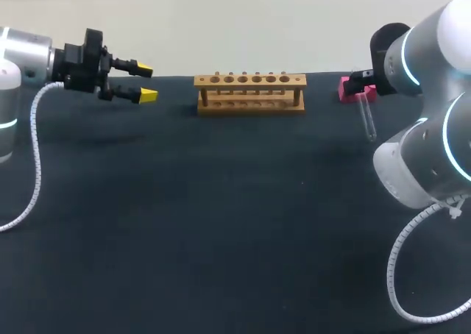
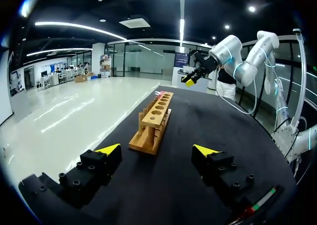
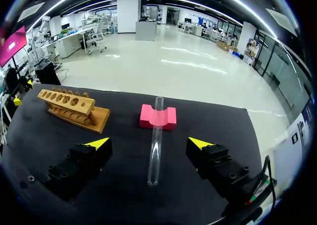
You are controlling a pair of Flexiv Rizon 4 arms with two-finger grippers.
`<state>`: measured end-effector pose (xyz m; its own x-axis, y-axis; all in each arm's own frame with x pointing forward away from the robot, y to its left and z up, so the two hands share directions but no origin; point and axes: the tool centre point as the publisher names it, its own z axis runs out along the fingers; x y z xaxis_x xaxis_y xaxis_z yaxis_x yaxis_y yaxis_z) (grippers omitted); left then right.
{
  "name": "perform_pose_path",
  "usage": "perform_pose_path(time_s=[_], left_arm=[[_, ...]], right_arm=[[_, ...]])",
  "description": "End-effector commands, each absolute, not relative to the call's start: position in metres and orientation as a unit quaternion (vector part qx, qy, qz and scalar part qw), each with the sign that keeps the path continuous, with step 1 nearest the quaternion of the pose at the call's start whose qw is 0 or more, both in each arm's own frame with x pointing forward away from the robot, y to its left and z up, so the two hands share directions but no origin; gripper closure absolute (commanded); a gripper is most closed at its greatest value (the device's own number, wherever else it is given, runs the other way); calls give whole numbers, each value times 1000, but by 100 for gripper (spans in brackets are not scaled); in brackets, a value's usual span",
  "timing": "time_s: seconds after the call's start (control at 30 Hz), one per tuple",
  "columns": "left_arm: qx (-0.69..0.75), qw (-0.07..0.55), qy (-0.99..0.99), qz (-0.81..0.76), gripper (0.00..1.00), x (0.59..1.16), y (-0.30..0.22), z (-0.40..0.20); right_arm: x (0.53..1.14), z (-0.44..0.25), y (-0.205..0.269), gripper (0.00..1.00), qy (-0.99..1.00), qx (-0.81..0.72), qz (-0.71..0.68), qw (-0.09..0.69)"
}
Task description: Grasp the test tube, adjust it, and insert it.
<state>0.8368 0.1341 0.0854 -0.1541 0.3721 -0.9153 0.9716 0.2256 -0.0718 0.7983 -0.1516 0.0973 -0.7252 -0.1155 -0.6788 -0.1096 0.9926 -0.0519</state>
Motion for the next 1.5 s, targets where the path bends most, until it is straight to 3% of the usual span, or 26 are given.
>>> perform_pose_path(time_s=[0.03,1.07,1.5], left_arm=[[503,414,666,-363,0,834,134,85],[503,414,666,-363,0,834,134,85],[503,414,666,-363,0,834,134,85]], right_arm=[[798,85,-153,0,914,-33,-61,400],[814,58,-203,0,882,-133,-18,452],[817,59,-191,0,888,-103,-20,448]])
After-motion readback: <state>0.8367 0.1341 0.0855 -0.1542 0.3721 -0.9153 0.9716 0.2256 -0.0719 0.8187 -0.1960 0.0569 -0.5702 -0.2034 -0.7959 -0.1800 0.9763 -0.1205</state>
